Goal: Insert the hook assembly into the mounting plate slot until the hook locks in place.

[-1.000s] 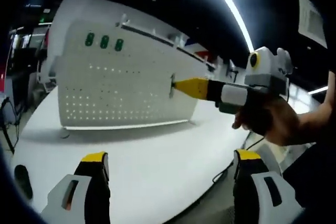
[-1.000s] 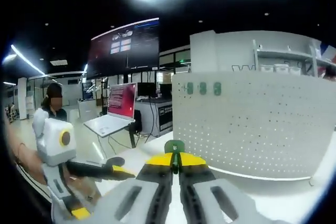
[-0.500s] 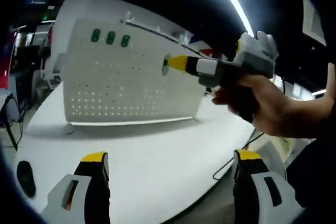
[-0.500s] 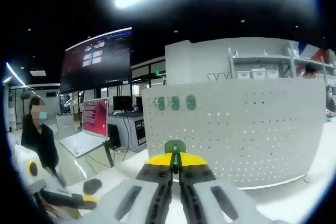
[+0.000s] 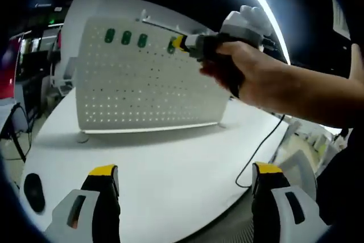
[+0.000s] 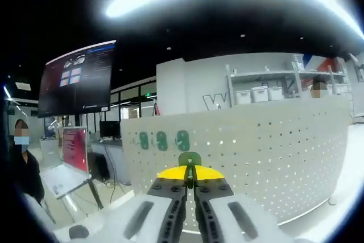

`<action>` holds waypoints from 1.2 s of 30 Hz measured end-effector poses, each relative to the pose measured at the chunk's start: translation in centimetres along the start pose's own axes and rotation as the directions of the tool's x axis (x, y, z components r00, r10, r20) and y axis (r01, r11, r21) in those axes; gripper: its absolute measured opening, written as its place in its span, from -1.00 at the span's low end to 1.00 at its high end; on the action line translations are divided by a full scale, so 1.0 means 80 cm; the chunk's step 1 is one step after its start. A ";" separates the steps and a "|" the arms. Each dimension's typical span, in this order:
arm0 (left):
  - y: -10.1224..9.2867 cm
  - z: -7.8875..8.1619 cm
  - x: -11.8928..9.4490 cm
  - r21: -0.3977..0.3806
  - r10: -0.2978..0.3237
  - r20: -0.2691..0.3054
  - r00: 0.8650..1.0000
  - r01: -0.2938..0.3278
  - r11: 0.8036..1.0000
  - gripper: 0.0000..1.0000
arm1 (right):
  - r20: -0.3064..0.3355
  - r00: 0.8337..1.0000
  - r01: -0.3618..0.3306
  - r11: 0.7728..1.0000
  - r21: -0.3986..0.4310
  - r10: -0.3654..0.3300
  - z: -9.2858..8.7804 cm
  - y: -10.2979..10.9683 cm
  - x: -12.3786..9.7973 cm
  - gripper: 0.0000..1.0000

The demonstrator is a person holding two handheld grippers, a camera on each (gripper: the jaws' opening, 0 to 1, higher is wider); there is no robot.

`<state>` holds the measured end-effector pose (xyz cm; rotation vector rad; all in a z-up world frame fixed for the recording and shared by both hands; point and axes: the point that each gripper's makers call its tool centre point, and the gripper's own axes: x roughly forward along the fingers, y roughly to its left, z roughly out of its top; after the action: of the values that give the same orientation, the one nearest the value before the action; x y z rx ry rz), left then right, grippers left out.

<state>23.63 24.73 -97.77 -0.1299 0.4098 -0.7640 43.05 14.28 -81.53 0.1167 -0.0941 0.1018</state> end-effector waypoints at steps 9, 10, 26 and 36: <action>0.009 0.001 -0.001 -0.040 0.027 0.002 1.000 -0.027 0.999 0.95 | 0.006 0.999 0.037 0.998 -0.042 -0.037 0.008 -0.016 0.055 -1.00; 0.009 0.001 -0.001 -0.038 0.027 0.001 1.000 -0.027 0.999 0.94 | 0.002 0.999 0.040 0.998 -0.054 -0.040 0.008 -0.017 0.062 -1.00; 0.014 -0.005 0.001 -0.022 0.053 -0.027 0.998 -0.054 0.998 0.95 | 0.009 0.993 0.117 0.991 -0.060 -0.117 0.021 -0.039 0.109 -1.00; 0.015 -0.005 0.001 -0.019 0.064 -0.030 0.998 -0.064 0.998 0.93 | -0.004 0.991 0.130 0.989 -0.066 -0.130 0.015 -0.039 0.114 -1.00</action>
<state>24.27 25.57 -98.48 -0.1239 0.4472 -0.6997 52.27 11.94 -79.76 0.0571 -0.0813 -0.0309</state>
